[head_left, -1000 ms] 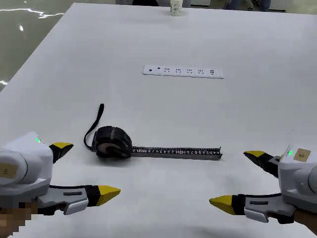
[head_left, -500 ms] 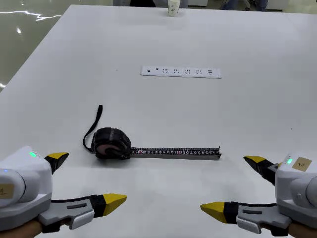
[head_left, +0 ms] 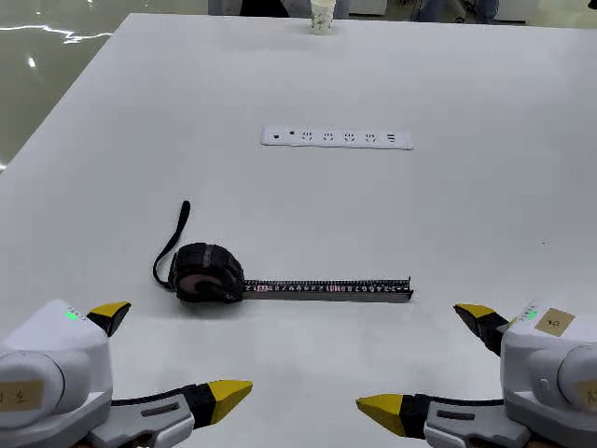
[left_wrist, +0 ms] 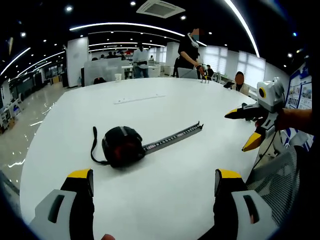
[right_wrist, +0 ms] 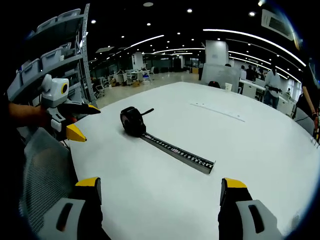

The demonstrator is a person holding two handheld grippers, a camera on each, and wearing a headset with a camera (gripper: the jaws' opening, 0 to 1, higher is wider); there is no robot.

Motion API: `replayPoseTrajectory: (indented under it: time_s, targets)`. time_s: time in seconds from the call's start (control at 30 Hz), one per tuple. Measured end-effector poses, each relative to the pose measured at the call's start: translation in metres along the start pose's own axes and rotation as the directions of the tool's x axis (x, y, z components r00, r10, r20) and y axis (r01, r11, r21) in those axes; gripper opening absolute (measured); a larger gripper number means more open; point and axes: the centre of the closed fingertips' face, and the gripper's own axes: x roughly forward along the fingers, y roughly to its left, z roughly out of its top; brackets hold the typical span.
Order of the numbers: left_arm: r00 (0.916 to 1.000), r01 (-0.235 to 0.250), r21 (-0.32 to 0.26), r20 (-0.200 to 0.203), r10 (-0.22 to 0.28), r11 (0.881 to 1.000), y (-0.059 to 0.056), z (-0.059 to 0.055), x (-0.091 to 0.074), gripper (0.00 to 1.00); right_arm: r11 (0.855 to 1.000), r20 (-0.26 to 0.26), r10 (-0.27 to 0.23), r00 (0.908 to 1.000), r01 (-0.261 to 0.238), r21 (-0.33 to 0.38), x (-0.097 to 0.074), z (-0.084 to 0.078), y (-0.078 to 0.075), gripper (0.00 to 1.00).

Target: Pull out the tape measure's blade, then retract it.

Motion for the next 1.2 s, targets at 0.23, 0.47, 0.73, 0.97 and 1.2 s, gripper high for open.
replayPoseTrajectory:
  time_s: [0.23,0.47,0.73,0.97,1.2]
  targets:
    - [0.9987,-0.047,-0.009,-0.018,0.047,0.999,0.005,-0.003,-0.002,0.99,1.0,0.007,-0.01,0.9999,0.01,0.027,-0.001,0.005,0.009,0.99]
    - [0.9959,-0.088,-0.008,-0.022,0.088,0.996,0.007,-0.001,-0.005,0.99,0.998,0.018,-0.041,0.999,0.04,0.056,-0.001,0.011,0.018,0.99]
    - [0.9932,-0.113,-0.01,-0.028,0.112,0.994,0.003,0.006,-0.008,0.99,0.992,0.019,-0.086,0.9961,0.084,0.097,-0.003,0.018,0.016,0.99]
    - [0.9906,-0.129,-0.023,-0.05,0.128,0.991,-0.001,0.005,-0.007,0.99,0.988,0.008,-0.107,0.9942,0.106,0.115,-0.006,0.021,0.014,0.99]
    - [0.9885,-0.147,-0.038,-0.041,0.146,0.988,-0.003,0.01,-0.009,0.99,0.986,0.012,-0.109,0.994,0.106,0.131,-0.007,0.023,0.015,0.99]
